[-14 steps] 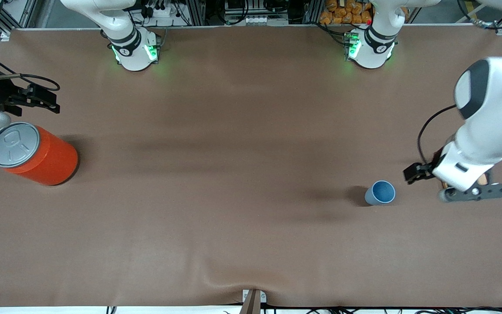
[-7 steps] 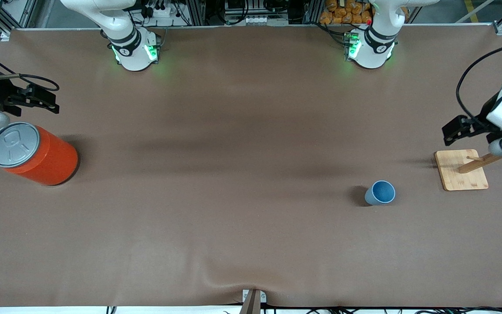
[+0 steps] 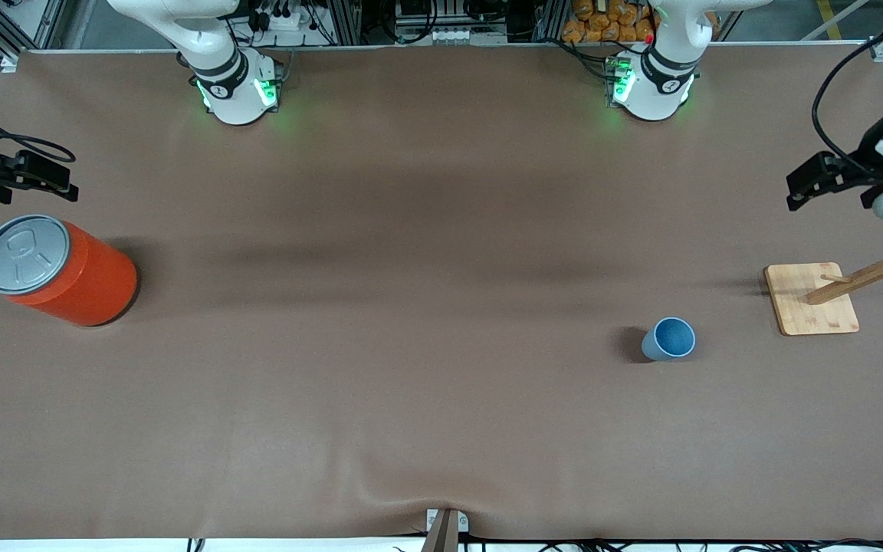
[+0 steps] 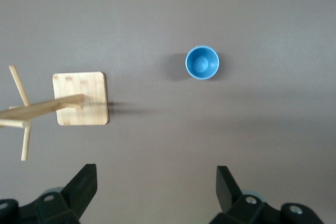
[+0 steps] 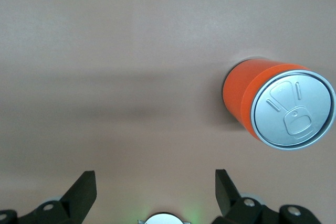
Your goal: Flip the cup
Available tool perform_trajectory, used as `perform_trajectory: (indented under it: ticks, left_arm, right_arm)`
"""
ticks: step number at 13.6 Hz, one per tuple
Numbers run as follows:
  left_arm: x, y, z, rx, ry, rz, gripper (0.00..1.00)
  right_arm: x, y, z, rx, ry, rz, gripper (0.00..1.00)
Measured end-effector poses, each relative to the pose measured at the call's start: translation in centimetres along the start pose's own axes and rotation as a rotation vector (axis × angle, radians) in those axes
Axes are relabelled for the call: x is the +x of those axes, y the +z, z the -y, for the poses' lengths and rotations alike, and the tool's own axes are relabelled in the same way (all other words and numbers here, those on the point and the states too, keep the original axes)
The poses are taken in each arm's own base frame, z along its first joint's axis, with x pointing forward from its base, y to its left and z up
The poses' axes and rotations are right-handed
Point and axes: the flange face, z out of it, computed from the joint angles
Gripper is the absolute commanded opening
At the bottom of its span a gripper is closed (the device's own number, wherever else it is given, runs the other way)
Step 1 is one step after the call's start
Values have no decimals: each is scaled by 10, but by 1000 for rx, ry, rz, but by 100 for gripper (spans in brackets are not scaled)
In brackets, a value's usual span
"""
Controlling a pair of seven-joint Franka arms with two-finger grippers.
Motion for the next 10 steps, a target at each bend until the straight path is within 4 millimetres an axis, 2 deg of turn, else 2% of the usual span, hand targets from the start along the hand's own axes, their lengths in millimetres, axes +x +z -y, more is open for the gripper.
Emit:
perform_trajectory:
  ticks: [5, 10]
  left_arm:
    - [-19, -7, -19, -14, 40, 49, 100]
    - [-25, -14, -11, -20, 60, 45, 100]
  right_arm:
    - [0, -1, 4, -1, -8, -4, 100]
    - [0, -1, 3, 0, -18, -4, 100]
